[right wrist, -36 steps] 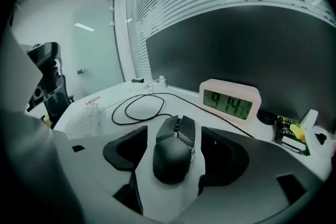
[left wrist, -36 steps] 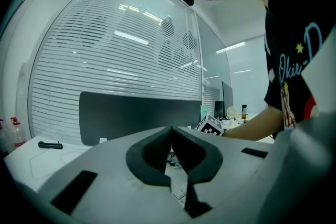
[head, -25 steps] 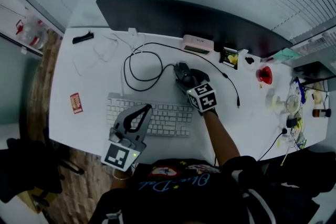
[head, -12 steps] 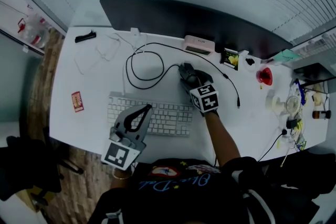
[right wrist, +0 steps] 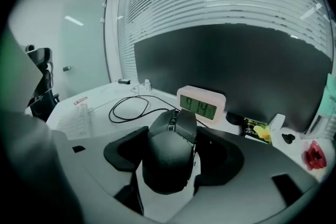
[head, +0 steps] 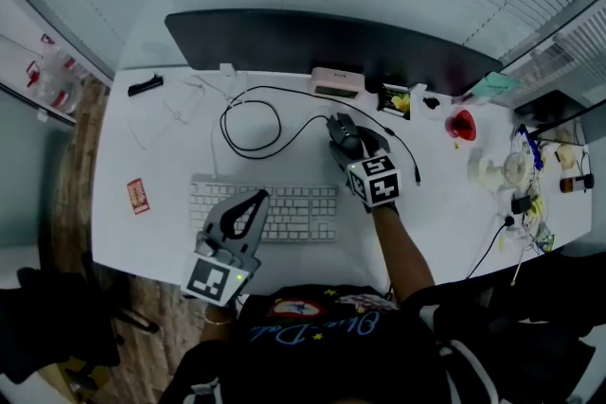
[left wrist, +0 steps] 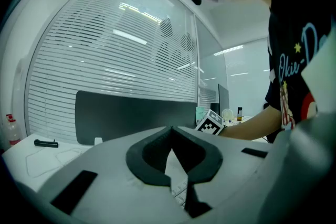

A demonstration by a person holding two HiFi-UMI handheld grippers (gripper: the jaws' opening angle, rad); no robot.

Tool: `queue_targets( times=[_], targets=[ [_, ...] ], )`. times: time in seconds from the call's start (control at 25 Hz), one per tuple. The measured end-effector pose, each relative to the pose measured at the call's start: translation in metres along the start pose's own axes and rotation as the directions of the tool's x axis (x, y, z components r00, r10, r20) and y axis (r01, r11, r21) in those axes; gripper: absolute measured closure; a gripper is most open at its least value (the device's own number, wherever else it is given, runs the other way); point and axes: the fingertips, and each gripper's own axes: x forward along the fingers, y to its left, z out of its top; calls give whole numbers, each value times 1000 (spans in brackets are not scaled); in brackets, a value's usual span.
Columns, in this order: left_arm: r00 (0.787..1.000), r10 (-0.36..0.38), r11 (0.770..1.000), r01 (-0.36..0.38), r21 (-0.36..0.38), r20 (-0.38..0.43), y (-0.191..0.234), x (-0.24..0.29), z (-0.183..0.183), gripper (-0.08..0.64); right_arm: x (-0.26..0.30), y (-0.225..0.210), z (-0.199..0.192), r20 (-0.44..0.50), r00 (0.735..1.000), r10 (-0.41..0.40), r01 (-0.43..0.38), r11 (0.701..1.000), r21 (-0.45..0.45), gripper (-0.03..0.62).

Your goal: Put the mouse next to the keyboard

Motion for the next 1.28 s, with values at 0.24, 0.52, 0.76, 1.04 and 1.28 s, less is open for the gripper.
queue_targets(
  times=[0.24, 0.52, 0.76, 1.04, 1.28],
  targets=[
    [999, -45, 998, 44, 44, 25, -19, 0, 14, 560, -41, -17, -4, 24, 997, -72, 71, 997, 37, 313],
    [995, -93, 993, 90, 77, 32, -45, -6, 21, 560, -85, -31, -19, 44, 987, -153, 148, 985, 86, 313],
    [988, -139, 987, 133, 91, 62, -65, -9, 27, 560, -122, -35, -42, 39, 976, -214, 207, 969, 134, 313],
    [982, -181, 979, 175, 102, 57, -83, -9, 25, 560, -155, -27, -71, 31, 962, -270, 260, 947, 188, 313],
    [978, -205, 972, 199, 123, 39, -91, -5, 25, 560, -165, -15, -94, 26, 954, -298, 283, 927, 245, 314]
  ],
)
